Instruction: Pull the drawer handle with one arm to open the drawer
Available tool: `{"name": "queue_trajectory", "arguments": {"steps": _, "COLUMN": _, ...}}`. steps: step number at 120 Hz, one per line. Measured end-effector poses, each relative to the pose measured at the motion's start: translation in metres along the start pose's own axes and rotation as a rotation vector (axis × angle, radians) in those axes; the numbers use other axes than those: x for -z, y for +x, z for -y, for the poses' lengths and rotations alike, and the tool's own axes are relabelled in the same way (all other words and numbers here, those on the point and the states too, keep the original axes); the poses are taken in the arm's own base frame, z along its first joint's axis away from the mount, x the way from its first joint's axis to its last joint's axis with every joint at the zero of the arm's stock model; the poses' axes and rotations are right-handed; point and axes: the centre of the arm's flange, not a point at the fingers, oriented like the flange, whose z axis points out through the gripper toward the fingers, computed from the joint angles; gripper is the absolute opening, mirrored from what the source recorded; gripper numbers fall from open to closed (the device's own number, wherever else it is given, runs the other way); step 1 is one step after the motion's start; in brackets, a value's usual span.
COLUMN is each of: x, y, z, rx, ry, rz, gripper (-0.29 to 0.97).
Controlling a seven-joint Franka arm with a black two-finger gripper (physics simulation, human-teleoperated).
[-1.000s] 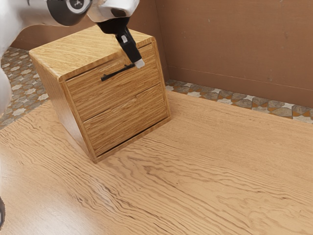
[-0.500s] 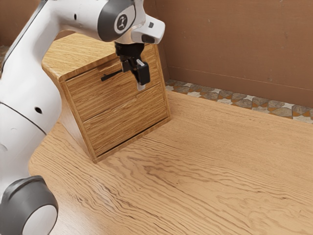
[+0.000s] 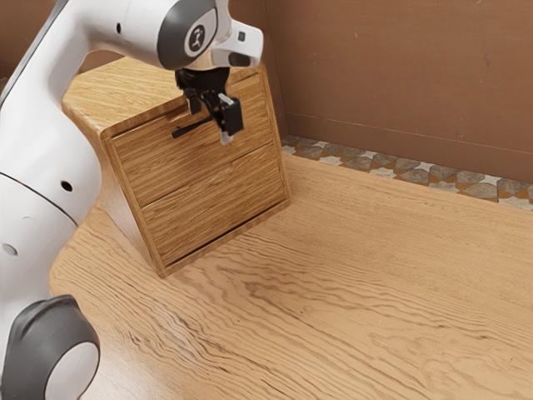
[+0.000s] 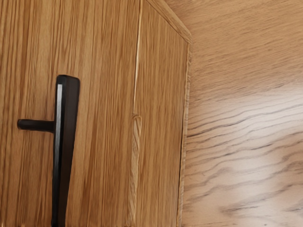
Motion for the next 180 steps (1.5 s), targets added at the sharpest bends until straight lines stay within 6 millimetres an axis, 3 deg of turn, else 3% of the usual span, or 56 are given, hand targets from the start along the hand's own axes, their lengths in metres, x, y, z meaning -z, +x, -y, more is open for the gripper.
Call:
{"name": "queue_trajectory", "arguments": {"steps": 63, "x": -0.01, "y": -0.001, "z": 0.012, "rx": 0.06, "ry": 0.012, "rz": 0.006, "gripper": 0.68}}
{"name": "queue_trajectory", "arguments": {"steps": 102, "x": -0.008, "y": 0.003, "z": 0.0, "rx": 0.054, "ry": 0.004, "rz": 0.003, "gripper": 0.68}}
{"name": "queue_trajectory", "arguments": {"steps": 143, "x": -0.01, "y": -0.003, "z": 0.012, "rx": 0.084, "ry": 0.031, "rz": 0.023, "gripper": 0.37}}
{"name": "queue_trajectory", "arguments": {"steps": 180, "x": -0.012, "y": -0.001, "z": 0.008, "rx": 0.074, "ry": 0.014, "rz": 0.022, "gripper": 0.26}}
